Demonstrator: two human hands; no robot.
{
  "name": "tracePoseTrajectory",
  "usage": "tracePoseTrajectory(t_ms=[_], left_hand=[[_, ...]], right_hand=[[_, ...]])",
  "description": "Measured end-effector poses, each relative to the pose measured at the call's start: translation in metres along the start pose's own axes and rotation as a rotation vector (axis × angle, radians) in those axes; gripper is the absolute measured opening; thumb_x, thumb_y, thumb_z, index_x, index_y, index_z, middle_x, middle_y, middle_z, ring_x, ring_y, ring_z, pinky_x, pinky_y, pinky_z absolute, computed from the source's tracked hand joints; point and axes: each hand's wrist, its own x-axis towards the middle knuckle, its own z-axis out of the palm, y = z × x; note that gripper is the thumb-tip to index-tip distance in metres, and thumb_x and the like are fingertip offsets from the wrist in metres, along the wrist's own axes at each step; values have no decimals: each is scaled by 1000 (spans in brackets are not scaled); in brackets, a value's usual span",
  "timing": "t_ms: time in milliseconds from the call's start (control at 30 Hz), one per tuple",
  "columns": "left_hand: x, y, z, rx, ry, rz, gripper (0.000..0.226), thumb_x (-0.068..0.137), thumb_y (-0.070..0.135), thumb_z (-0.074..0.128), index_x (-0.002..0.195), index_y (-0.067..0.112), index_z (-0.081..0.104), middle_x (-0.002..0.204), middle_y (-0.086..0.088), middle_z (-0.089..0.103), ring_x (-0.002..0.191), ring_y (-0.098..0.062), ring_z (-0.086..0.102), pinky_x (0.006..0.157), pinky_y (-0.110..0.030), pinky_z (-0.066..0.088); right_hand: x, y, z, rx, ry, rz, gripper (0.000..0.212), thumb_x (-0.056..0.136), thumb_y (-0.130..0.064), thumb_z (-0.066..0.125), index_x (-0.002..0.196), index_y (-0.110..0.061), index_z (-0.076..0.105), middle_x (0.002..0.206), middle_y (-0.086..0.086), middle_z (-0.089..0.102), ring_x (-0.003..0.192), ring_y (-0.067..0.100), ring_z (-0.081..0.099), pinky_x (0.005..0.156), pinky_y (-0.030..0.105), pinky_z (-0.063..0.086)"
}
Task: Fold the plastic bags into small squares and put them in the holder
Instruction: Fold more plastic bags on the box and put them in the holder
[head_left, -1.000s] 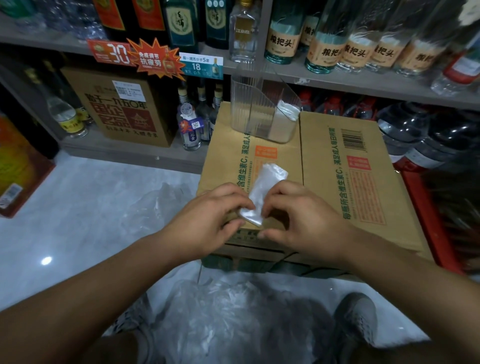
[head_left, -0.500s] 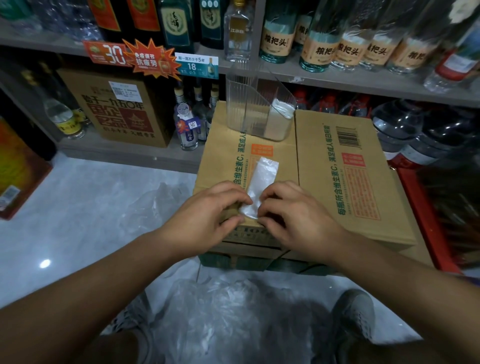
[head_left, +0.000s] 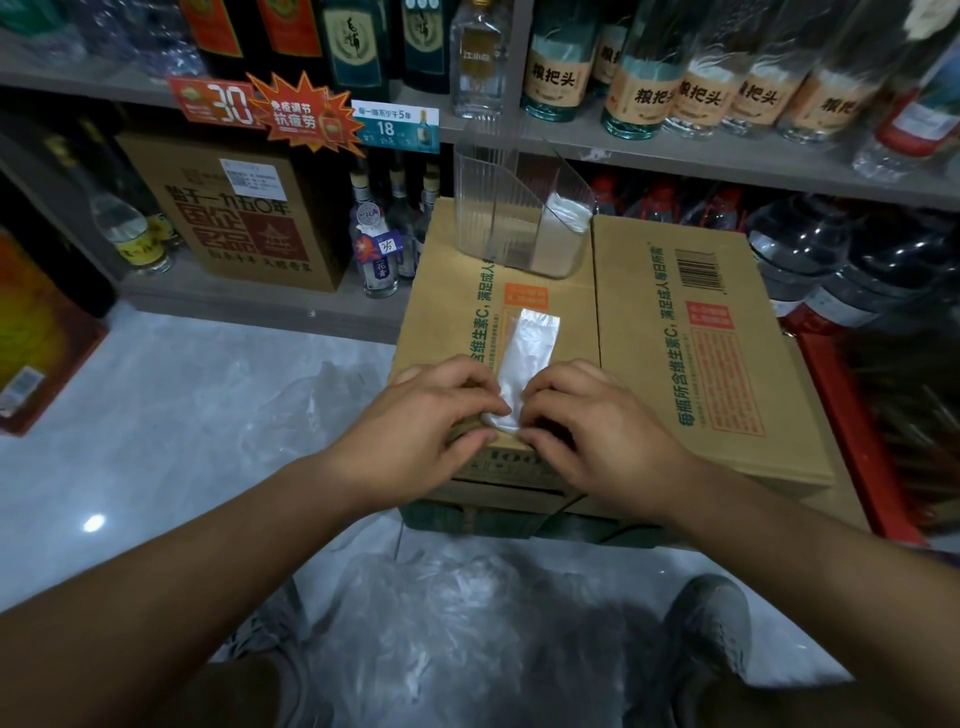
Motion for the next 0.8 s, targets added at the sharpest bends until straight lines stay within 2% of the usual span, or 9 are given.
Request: tracePoseTrajectory(t_ms=[133, 233, 367, 467, 567, 667, 733, 800], left_hand=[[1, 3, -1, 46, 14, 3, 40, 92, 51, 50, 119, 30, 71, 121, 12, 56, 110, -16, 57, 99, -36, 43], [3, 3, -2, 33, 46, 29, 39, 91, 45, 59, 125, 28, 68, 120, 9, 55, 111, -13, 56, 98, -38, 44], [4, 4, -3, -1, 51, 63, 43, 88, 28, 74, 130, 25, 65, 137, 5, 52, 120, -13, 55, 98, -43, 50], [4, 7, -3, 23, 76, 97, 31, 90, 29, 67, 120, 26, 70, 143, 6, 55, 121, -12, 55, 98, -40, 52], [5, 7, -1, 51, 115, 124, 25, 91, 34, 57, 102, 21, 75, 130, 4, 65, 113, -15, 60, 91, -38, 53], [5, 5, -1, 54, 143, 126, 20, 91, 32, 60, 95, 19, 75, 124, 6, 68, 109, -17, 61, 89, -40, 52], [5, 5, 0, 30, 142, 116, 16, 91, 30, 62, 95, 20, 73, 123, 8, 69, 110, -17, 61, 91, -43, 51], [5, 8, 0, -26, 126, 74, 12, 91, 31, 60, 97, 24, 68, 121, 13, 69, 113, -14, 60, 93, -47, 49]], right_hand=[[1, -1, 1, -29, -5, -4, 22, 93, -32, 53, 94, -16, 68, 102, -2, 62, 98, 24, 57, 85, 45, 50], [1, -1, -1, 6, -15, 0, 12, 94, -26, 56, 95, -16, 64, 101, -2, 61, 98, 24, 56, 86, 45, 48], [0, -2, -6, 69, -9, -21, 6, 94, -20, 58, 95, -15, 62, 101, -1, 60, 96, 23, 57, 87, 44, 49], [-3, -4, -8, 58, -19, -42, 11, 95, -23, 55, 95, -15, 61, 99, -1, 60, 95, 21, 56, 87, 42, 48], [-5, -5, -11, 48, -57, -26, 17, 94, -34, 58, 98, -18, 63, 98, -4, 60, 96, 18, 54, 87, 38, 48], [-5, -6, -15, 47, -97, 3, 35, 87, -52, 63, 103, -20, 63, 101, -7, 60, 98, 15, 54, 86, 35, 48], [-4, -7, -15, 45, -88, 10, 33, 86, -48, 67, 104, -21, 62, 103, -6, 60, 99, 17, 55, 86, 38, 49], [-2, -8, -14, 53, -46, 6, 22, 89, -36, 68, 102, -19, 62, 102, -4, 61, 97, 20, 58, 85, 41, 50]])
